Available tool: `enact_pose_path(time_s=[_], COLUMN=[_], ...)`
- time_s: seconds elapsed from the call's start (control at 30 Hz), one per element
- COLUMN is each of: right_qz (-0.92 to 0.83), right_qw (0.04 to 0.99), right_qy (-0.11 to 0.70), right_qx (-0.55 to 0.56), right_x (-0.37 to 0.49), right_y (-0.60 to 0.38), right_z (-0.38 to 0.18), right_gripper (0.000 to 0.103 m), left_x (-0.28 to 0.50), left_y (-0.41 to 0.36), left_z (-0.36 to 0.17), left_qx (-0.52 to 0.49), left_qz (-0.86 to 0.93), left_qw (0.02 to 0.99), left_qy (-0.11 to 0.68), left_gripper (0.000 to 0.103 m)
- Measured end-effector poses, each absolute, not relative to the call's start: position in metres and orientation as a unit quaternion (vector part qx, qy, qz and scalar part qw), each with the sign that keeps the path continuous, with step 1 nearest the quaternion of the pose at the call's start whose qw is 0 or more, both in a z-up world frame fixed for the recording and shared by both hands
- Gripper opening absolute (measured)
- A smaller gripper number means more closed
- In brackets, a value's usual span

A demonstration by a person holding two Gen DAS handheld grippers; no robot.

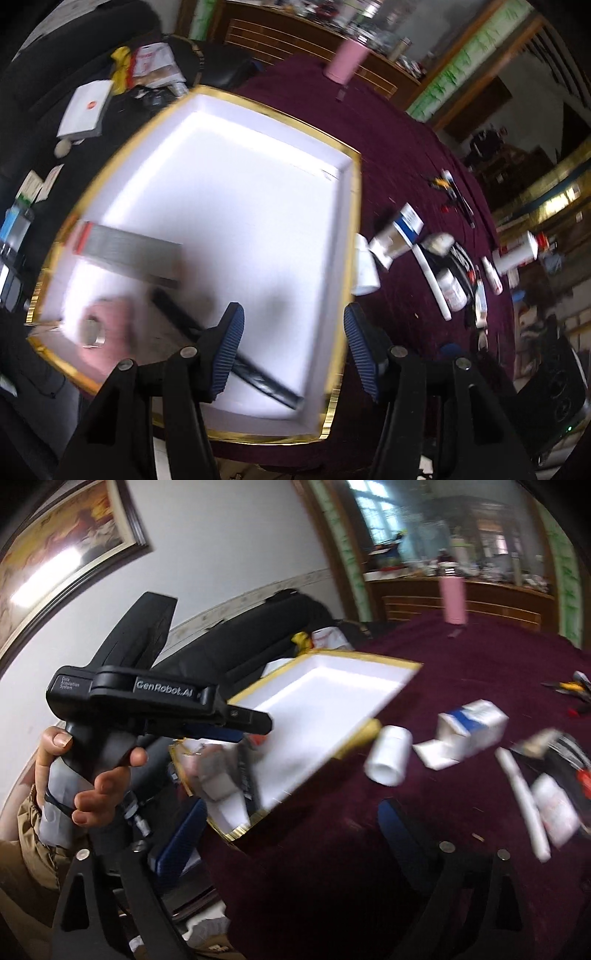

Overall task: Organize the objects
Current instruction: 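Lower the black marker into the tray and open the right tool, then grasp the white plastic bottle with the left tool while the right tool grasps the black tape roll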

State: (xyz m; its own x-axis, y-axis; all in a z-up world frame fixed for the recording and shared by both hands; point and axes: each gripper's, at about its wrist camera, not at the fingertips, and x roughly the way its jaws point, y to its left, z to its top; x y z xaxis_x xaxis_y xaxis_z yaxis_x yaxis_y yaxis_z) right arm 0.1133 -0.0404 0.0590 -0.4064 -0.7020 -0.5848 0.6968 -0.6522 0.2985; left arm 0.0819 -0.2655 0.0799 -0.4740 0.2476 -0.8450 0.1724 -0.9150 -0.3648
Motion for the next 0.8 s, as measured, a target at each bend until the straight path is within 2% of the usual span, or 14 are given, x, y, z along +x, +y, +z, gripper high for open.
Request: enact_pose_path(time_s=[0.3, 0.53, 0.8], right_qz=[-0.887, -0.891, -0.883], right_qw=[0.304, 0.293, 0.310], right_qy=[-0.055, -0.078, -0.095], right_qx=[0.343, 0.337, 0.341], right_x=[0.117, 0.114, 0.111], right_y=[0.048, 0.070, 0.075], right_z=[0.056, 0.057, 0.048], right_gripper=[0.103, 0.103, 0.103], left_x=[0.073, 0.048, 0.027], left_y=[-0.165, -0.131, -0.137], left_z=[0.073, 0.037, 0.032], left_qx=[-0.503, -0.485, -0.453], left_qz=[0.852, 0.869, 0.884], left_qw=[0.078, 0.001, -0.088], left_qy=[-0.121, -0.097, -0.075], left_gripper=[0.056, 0.056, 0.056])
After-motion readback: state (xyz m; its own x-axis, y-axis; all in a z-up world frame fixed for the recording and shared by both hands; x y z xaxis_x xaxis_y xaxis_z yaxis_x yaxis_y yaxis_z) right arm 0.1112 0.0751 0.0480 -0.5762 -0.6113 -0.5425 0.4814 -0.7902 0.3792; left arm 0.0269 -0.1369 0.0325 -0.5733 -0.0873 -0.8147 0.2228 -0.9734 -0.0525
